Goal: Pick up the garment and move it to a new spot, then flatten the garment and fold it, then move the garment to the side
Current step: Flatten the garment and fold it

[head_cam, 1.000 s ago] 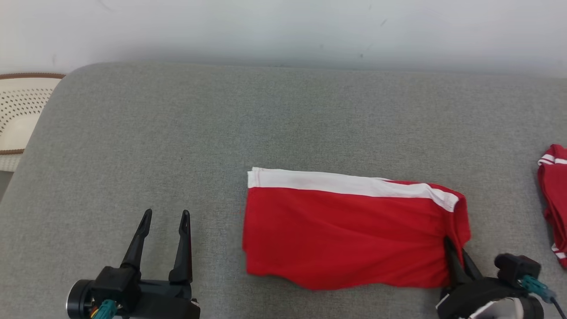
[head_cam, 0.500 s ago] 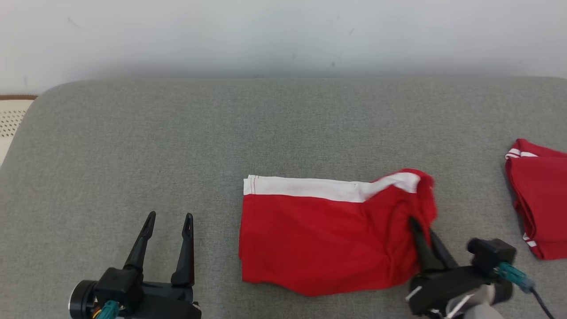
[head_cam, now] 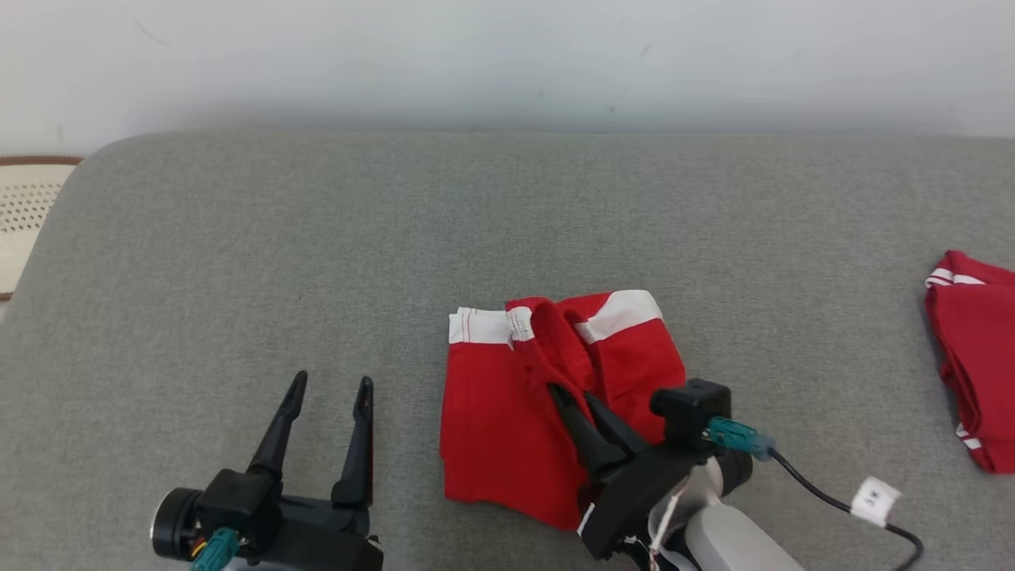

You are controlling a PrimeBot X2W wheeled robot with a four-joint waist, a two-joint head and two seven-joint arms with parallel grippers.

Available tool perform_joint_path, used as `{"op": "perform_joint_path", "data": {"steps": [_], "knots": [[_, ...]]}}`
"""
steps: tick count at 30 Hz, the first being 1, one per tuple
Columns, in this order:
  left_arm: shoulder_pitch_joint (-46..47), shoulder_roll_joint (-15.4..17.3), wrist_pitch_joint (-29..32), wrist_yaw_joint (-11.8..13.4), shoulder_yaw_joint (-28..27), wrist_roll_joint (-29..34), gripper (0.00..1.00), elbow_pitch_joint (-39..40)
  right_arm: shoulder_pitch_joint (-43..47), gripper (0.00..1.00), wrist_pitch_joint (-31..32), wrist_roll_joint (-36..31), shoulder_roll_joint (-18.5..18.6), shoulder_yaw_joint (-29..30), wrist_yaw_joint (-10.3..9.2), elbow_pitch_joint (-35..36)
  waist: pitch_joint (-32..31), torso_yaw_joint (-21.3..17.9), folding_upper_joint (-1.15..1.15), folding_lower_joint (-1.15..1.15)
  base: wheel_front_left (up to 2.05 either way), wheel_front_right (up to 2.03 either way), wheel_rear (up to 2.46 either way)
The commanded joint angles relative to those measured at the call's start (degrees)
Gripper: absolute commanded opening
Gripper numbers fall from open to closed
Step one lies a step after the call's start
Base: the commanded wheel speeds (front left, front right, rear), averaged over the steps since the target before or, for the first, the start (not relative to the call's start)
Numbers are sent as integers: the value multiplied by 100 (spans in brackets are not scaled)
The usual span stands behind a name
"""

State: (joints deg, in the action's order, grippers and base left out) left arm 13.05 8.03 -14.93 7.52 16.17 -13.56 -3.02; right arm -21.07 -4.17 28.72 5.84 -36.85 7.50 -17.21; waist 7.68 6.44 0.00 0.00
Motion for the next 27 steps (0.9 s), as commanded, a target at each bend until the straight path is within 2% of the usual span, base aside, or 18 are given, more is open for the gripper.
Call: {"op": "perform_joint_path", "data": {"steps": [1,7,9,10,15,21,27], "knots": [[59,-35,-21,-26,28,68,100,-34,-185,0,-30,41,-57,-96,-2,-276,82,135,0,0,0,0,0],[158,-133,-21,-70,96,96,100,-80,-604,0,-243,182,-186,-265,-2,-1170,188,312,0,0,0,0,0],[181,-156,-21,-75,103,110,100,-82,-743,43,-331,235,-232,-305,-2,-1431,226,341,0,0,0,0,0],[192,-165,-21,-79,102,124,100,-84,-808,100,-371,285,-254,-340,-2,-1543,246,346,0,0,0,0,0],[209,-186,-21,-101,96,154,100,-88,-1035,100,-523,472,-298,-634,-2,-1797,318,313,0,0,0,0,0],[250,-214,-21,-133,108,208,100,-131,-1175,100,-634,702,-296,-1278,-2,-1607,366,252,0,0,0,0,0],[270,-224,-21,-159,67,243,100,-139,-1221,100,-780,699,-297,-1479,-2,-1231,361,185,0,0,0,0,0]]}}
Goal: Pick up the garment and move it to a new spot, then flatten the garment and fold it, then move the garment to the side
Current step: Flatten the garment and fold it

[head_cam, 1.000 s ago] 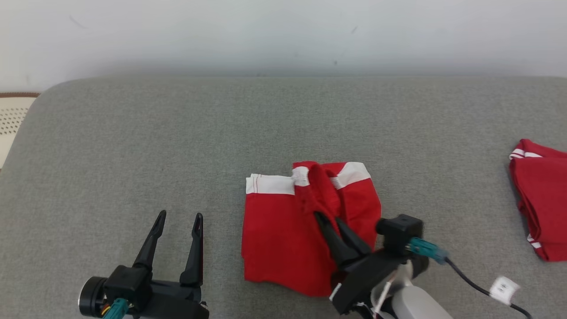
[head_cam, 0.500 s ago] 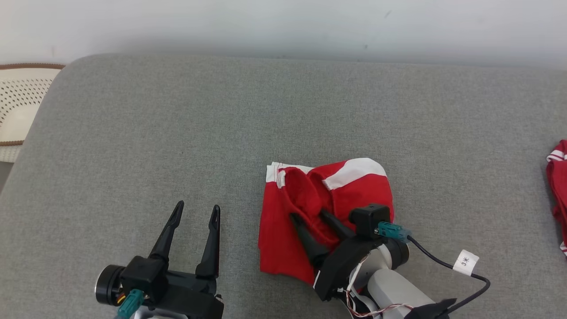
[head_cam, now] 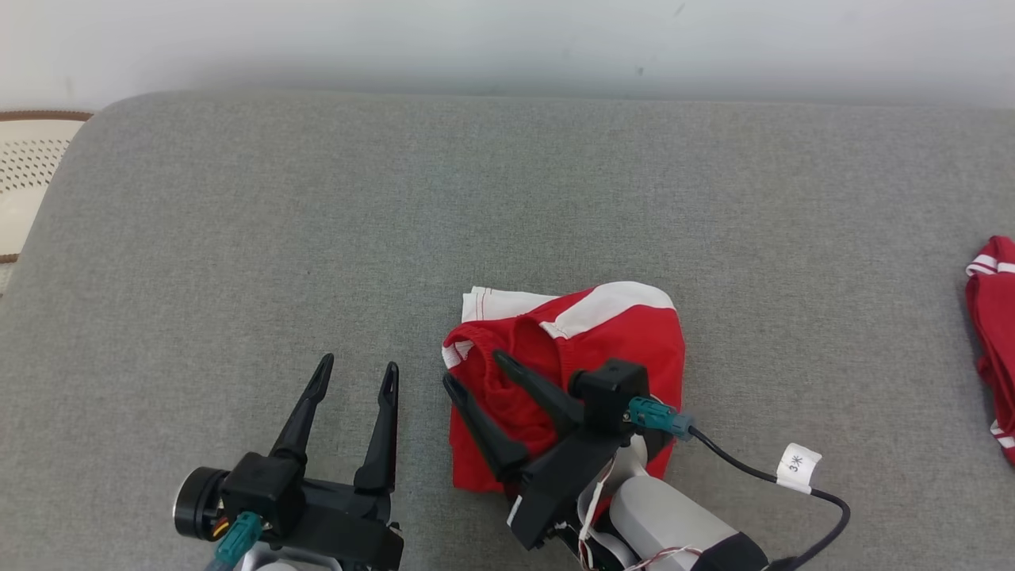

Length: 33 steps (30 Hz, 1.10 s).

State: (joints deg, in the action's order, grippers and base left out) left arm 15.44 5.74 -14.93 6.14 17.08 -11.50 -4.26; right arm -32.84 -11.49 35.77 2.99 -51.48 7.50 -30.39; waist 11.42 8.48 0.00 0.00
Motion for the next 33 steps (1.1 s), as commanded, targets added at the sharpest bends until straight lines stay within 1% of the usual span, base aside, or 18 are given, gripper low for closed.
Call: {"op": "perform_joint_path", "data": {"steps": [1,3,7,12,16,22,23,26,27,33], "knots": [[22,6,-21,-21,-31,43,100,-18,-38,100,-96,6,-15,3,-2,208,-25,-32,0,0,0,0,0],[-6,21,-21,-14,-62,52,100,-19,-7,100,-153,-47,-12,32,-2,466,-56,-80,0,0,0,0,0],[-68,43,-21,-12,-94,75,100,-21,201,100,-274,-213,70,473,-2,943,-135,-169,0,0,0,0,0],[-121,80,-22,10,-128,102,100,15,581,100,-321,-552,304,1333,-2,1577,-206,-288,0,0,0,0,0],[-145,125,-22,35,-172,117,100,37,991,100,-329,-896,465,2159,-2,2024,-274,-389,0,0,0,0,0],[-227,216,-22,46,-201,130,100,53,1679,100,-124,-1442,652,3220,-2,2627,-397,-539,0,0,0,0,0],[-227,216,-22,46,-201,130,100,53,1679,100,-124,-1442,652,3220,-2,2627,-397,-539,0,0,0,0,0],[-314,279,-15,78,-224,108,100,64,2162,100,34,-1735,745,3673,-2,2942,-510,-627,0,0,0,0,0],[-336,296,-7,89,-227,105,100,76,2286,100,63,-1806,768,3745,-2,3022,-535,-644,0,0,0,0,0],[-526,403,52,135,-256,80,100,146,2875,100,228,-2041,798,3999,-2,3338,-697,-747,0,0,0,0,0]]}}
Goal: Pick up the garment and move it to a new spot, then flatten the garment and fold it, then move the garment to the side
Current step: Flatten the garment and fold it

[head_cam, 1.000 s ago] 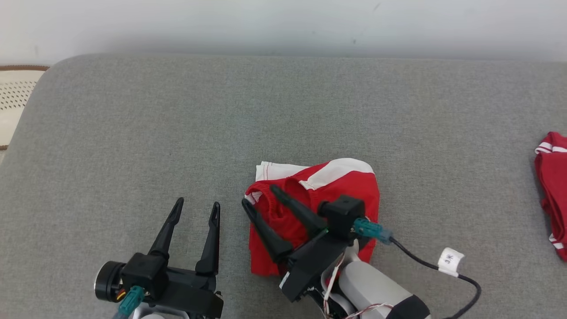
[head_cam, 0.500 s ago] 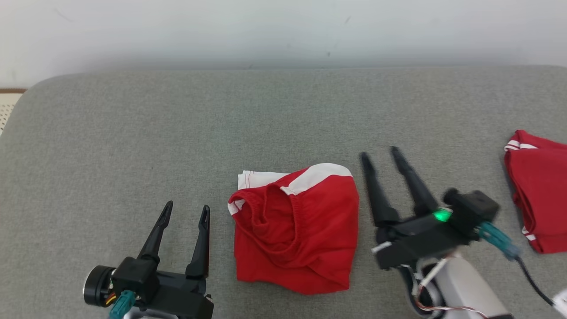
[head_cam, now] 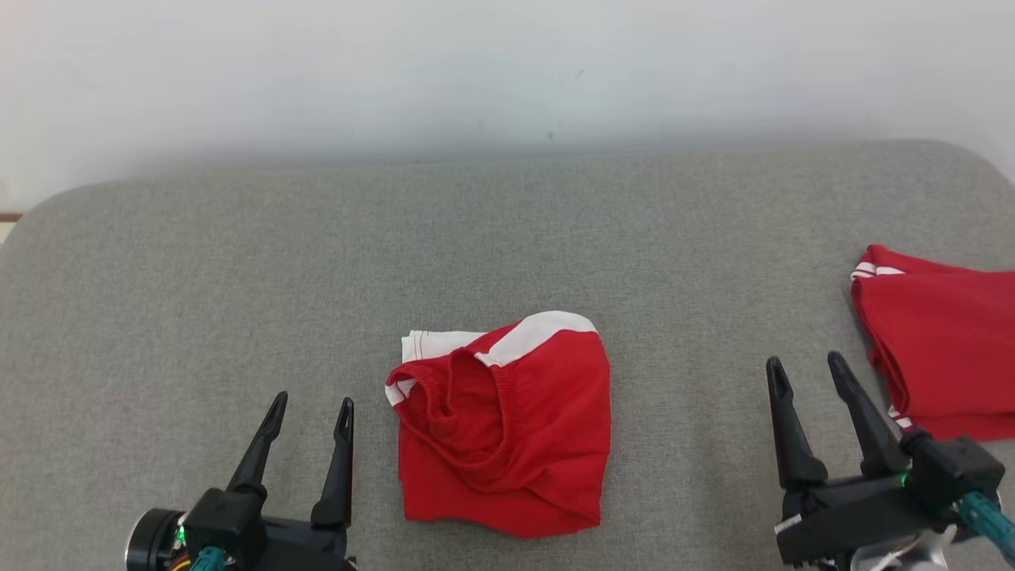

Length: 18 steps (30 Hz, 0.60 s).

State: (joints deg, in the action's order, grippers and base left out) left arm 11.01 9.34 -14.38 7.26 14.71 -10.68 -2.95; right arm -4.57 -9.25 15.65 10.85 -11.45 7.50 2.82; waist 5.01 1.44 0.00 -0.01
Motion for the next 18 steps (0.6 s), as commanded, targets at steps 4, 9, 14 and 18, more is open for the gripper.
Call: {"op": "perform_joint_path", "data": {"steps": [4,9,14,18], "knots": [[-222,83,65,90,-53,-23,100,76,352,100,104,-125,9,10,-2,155,-163,-67,0,1,0,0,0],[-413,137,148,193,-125,-73,100,156,654,100,205,-185,-47,7,-2,297,-292,-67,0,1,0,0,0],[-539,201,197,256,-182,-109,100,241,830,100,295,-222,-127,55,-2,425,-355,-72,0,1,0,0,0],[-560,229,215,282,-173,-119,100,294,885,100,345,-256,-146,66,-2,488,-353,-65,0,1,0,0,0]]}}
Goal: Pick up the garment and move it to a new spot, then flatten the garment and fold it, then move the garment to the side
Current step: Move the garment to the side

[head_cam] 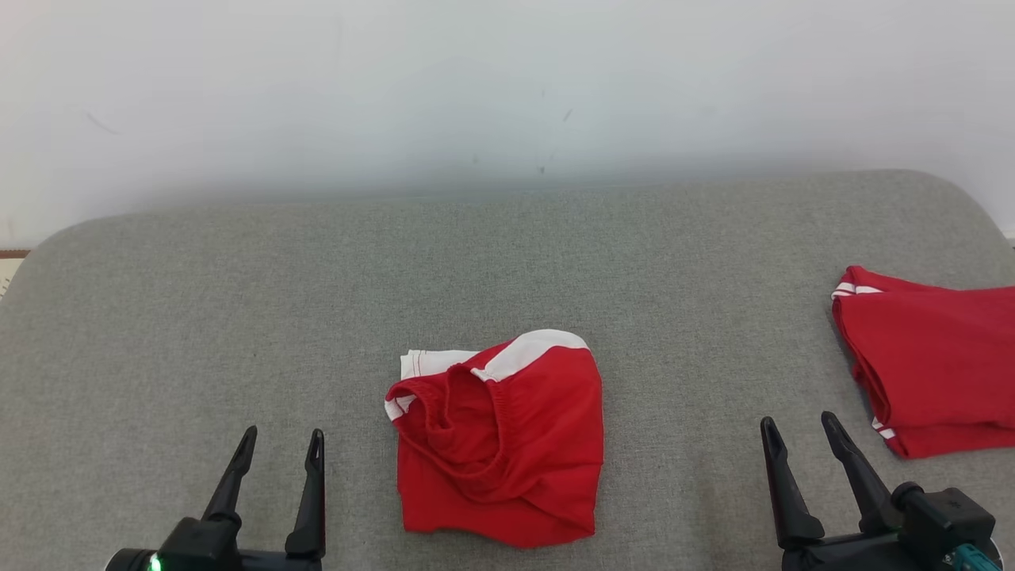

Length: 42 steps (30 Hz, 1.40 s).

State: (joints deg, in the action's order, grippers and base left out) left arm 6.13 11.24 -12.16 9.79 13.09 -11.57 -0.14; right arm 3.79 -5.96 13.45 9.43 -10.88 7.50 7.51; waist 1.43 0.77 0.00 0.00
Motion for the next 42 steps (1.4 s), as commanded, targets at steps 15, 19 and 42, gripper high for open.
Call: {"op": "perform_joint_path", "data": {"steps": [15,19,42], "knots": [[220,-75,-62,-8,194,-18,100,20,-46,100,347,-227,321,-94,-2,53,273,441,0,0,0,0,0],[308,-161,-114,-40,283,-7,100,-23,-151,100,438,-198,453,-291,-2,-84,393,655,0,0,0,0,0],[792,-494,-298,-186,587,55,100,-426,-1311,60,662,485,318,-1563,0,-2449,791,1266,0,0,0,0,0]]}}
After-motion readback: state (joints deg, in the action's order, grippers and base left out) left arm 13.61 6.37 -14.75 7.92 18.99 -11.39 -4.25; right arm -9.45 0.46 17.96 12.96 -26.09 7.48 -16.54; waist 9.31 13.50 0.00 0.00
